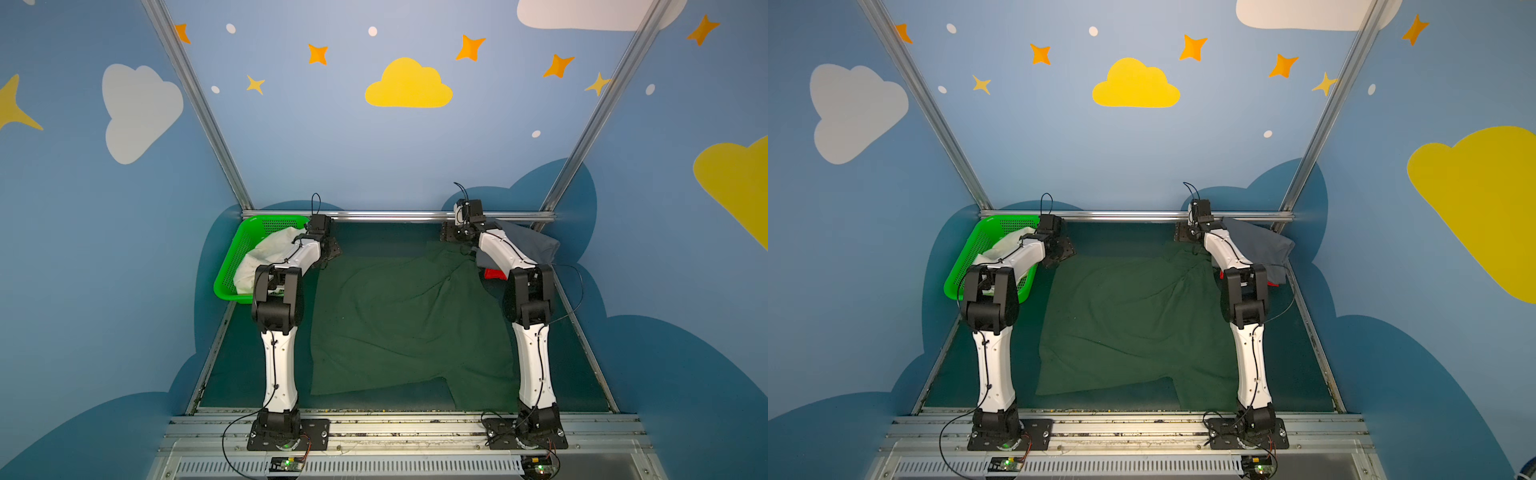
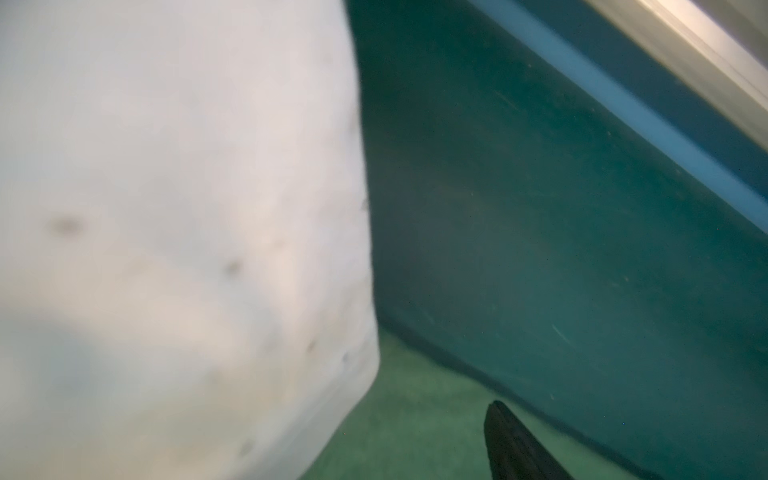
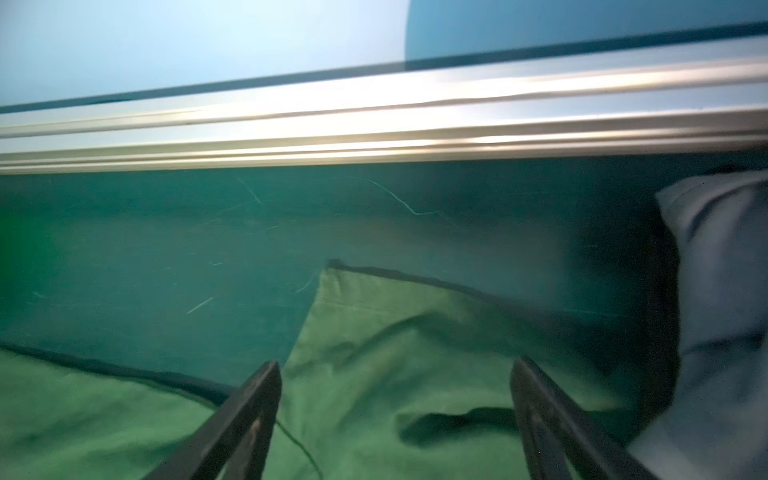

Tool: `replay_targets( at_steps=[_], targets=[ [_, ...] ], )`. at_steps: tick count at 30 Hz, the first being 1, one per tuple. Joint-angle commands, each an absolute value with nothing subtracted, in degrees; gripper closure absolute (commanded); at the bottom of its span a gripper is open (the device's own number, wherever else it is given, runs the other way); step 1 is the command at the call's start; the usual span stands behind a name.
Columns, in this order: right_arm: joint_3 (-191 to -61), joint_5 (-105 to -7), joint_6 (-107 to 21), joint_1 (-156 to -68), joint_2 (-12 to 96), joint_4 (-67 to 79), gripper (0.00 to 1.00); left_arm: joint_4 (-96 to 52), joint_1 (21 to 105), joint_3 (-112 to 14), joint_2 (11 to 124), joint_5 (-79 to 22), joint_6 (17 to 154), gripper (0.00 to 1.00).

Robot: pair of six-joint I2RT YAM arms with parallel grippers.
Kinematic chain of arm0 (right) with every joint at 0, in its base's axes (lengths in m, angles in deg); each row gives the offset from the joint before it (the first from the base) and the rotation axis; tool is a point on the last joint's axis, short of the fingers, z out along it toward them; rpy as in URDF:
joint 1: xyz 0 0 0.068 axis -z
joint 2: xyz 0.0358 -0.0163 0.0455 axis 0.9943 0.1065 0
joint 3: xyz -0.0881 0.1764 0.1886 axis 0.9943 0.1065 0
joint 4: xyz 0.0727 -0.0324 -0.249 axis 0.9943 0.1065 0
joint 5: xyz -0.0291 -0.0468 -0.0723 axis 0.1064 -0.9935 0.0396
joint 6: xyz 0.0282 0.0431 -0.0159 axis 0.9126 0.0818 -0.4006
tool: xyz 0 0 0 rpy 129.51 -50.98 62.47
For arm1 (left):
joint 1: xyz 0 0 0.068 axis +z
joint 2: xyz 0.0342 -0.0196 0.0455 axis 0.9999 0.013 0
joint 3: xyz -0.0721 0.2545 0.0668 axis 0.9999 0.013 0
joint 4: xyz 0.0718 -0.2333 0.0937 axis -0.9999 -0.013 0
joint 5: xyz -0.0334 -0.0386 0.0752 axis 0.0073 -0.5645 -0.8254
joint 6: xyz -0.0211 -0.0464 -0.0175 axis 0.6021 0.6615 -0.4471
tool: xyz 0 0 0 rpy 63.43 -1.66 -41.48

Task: Fold and stack the t-shirts
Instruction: 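Lift the near hem with both grippers and fold it toward the far edge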

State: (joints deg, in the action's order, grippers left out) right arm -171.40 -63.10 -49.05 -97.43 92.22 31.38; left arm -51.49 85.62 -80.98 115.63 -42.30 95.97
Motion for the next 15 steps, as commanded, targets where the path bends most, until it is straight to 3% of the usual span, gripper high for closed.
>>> replay_targets(
  at_steps=[1,9,12,15],
  targets=[
    [-174.59,-58.52,-50.91,-96.97,94.07,33.72,0.16,-56.69,86.27,-82.73,118.34,-41.04,95.73,0.25],
    [-184.85,-53.21,-52.25,-96.81,101.27,40.98,0.15,-59.89,85.87,-85.33,120.81,-40.43,95.36,0.29],
    [-191.36,-49.39,-53.13,-96.61,104.88,45.85,0.16,-62.32,85.83,-88.44,122.99,-39.47,95.61,0.41],
    [-194.41,-47.0,-53.76,-96.47,106.73,48.87,0.15,-65.96,85.71,-92.77,125.86,-37.51,95.94,0.64]
  ],
)
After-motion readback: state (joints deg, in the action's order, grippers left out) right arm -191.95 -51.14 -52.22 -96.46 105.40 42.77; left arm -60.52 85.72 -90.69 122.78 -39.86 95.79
